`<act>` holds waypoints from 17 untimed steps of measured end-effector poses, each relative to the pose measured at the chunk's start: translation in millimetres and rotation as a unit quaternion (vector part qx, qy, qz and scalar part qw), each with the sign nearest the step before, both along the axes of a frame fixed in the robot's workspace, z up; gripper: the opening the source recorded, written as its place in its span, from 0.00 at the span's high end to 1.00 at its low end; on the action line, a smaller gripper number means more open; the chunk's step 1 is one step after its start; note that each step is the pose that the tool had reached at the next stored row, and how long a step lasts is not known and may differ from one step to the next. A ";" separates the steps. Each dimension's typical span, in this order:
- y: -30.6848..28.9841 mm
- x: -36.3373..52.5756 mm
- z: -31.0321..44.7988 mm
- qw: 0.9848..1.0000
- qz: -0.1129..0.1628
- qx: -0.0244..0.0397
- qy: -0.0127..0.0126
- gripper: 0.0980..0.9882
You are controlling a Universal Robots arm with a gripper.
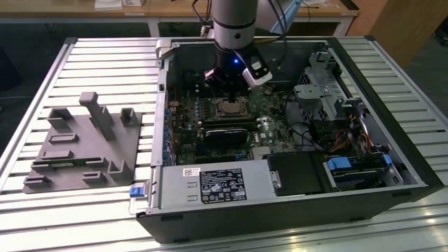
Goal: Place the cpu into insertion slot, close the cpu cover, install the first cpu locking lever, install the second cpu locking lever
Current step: 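Install the first cpu locking lever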
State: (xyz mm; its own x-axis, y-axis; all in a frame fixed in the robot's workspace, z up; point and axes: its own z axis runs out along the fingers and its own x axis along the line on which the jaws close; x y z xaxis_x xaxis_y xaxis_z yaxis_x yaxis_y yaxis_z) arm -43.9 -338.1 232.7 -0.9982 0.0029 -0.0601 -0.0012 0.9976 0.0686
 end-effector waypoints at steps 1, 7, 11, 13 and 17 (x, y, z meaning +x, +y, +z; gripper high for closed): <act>0.0 -1.4 0.0 1.000 0.000 0.000 0.000 0.99; 0.0 -10.6 0.0 1.000 0.000 0.000 -0.001 0.99; 0.0 -17.0 0.0 1.000 0.000 0.000 -0.001 0.99; 0.0 -20.5 0.0 1.000 0.000 0.000 -0.002 0.99; 0.0 -27.6 0.0 1.000 0.000 0.000 -0.003 0.99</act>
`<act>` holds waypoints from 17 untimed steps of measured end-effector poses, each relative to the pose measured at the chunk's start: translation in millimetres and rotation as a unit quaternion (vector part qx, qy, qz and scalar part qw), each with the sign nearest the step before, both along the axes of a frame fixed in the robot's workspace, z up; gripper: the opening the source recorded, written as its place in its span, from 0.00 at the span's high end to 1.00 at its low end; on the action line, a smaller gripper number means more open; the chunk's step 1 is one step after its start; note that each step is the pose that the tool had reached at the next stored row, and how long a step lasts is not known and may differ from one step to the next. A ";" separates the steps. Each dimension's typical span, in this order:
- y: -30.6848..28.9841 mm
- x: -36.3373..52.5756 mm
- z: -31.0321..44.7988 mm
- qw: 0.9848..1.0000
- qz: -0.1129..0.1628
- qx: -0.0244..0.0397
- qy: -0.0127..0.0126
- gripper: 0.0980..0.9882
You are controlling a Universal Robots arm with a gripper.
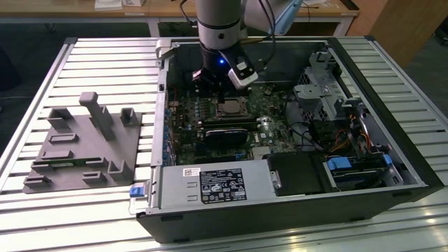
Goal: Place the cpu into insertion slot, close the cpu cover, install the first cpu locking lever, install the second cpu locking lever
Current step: 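Install the first cpu locking lever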
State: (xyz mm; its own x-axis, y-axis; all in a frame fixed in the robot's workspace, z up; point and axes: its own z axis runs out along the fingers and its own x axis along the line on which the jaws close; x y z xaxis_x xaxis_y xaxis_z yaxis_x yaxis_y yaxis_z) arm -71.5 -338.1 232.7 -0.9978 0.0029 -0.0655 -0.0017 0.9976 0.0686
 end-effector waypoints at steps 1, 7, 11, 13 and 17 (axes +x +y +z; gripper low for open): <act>0.0 -1.9 0.0 1.000 0.000 0.000 0.000 0.99; 0.0 -13.7 0.0 1.000 0.000 0.000 -0.001 0.99; 0.0 -21.8 0.0 1.000 0.000 0.001 -0.001 0.99; 0.0 -24.8 0.0 1.000 0.000 0.009 -0.001 0.99; -0.1 -30.4 0.0 0.999 0.000 0.037 -0.001 0.99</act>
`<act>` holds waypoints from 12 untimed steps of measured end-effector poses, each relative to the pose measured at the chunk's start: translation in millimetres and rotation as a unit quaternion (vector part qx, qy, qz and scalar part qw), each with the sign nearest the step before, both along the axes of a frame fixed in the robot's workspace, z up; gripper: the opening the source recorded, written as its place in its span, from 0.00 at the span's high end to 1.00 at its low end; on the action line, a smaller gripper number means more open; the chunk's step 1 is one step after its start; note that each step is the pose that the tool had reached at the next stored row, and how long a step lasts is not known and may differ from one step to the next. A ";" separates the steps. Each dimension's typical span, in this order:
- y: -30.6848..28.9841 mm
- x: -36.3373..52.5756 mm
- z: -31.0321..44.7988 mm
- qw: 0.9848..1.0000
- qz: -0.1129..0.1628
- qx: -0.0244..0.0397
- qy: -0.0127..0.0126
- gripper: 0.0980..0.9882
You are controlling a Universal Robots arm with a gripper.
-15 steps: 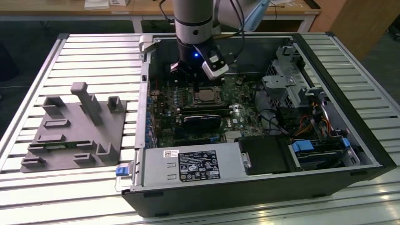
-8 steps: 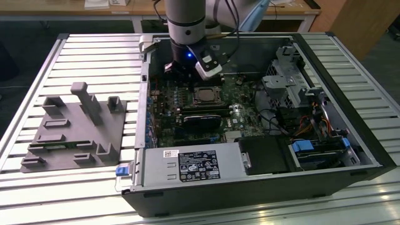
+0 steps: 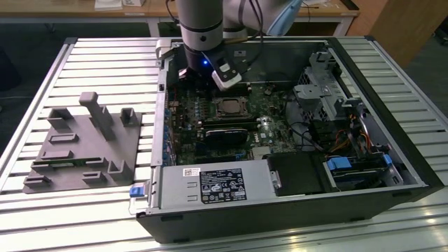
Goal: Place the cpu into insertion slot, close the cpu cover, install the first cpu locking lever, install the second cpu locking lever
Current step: 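Install the first cpu locking lever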
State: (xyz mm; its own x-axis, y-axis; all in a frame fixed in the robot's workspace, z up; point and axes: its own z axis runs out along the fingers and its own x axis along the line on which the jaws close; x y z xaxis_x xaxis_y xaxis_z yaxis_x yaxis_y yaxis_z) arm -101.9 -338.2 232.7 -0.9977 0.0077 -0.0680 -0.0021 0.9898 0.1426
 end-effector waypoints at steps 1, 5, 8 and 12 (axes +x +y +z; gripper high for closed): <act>-0.1 -1.3 0.0 1.000 0.000 0.008 0.000 0.99; -0.1 -5.3 0.0 0.999 0.000 0.043 0.000 0.99; -0.2 -6.4 0.0 0.998 0.000 0.069 0.000 0.99; -0.3 -6.8 0.0 0.996 0.000 0.092 0.000 0.99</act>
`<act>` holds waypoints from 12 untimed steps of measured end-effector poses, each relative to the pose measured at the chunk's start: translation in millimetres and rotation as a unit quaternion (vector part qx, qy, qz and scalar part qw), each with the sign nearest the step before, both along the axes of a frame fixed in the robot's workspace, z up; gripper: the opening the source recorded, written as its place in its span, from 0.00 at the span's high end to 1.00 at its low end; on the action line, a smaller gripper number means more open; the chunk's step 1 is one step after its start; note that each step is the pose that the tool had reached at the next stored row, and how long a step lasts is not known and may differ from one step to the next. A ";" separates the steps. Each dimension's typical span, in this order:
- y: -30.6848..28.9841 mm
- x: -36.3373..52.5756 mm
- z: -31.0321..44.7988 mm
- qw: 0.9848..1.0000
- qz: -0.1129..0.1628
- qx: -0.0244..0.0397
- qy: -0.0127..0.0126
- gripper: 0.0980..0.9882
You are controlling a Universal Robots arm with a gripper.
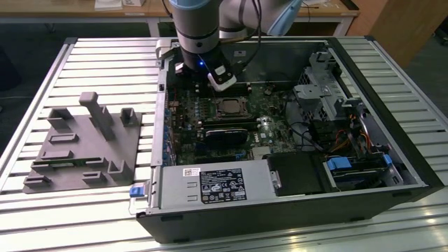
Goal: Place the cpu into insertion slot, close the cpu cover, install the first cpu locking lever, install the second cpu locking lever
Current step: 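Install the first cpu locking lever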
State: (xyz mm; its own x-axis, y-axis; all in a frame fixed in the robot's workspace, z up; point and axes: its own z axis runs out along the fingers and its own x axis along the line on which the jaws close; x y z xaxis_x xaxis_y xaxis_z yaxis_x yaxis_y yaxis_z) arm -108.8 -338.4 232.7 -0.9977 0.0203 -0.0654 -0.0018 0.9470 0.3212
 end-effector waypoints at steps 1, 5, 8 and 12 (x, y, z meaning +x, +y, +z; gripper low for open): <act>0.0 0.0 0.0 1.000 0.000 0.002 0.000 0.99; 0.0 3.4 -0.2 1.000 0.000 0.003 0.000 0.99; 0.1 11.9 -0.3 1.000 0.000 0.003 0.000 0.99; 0.1 28.0 -0.5 1.000 0.000 0.003 0.000 0.99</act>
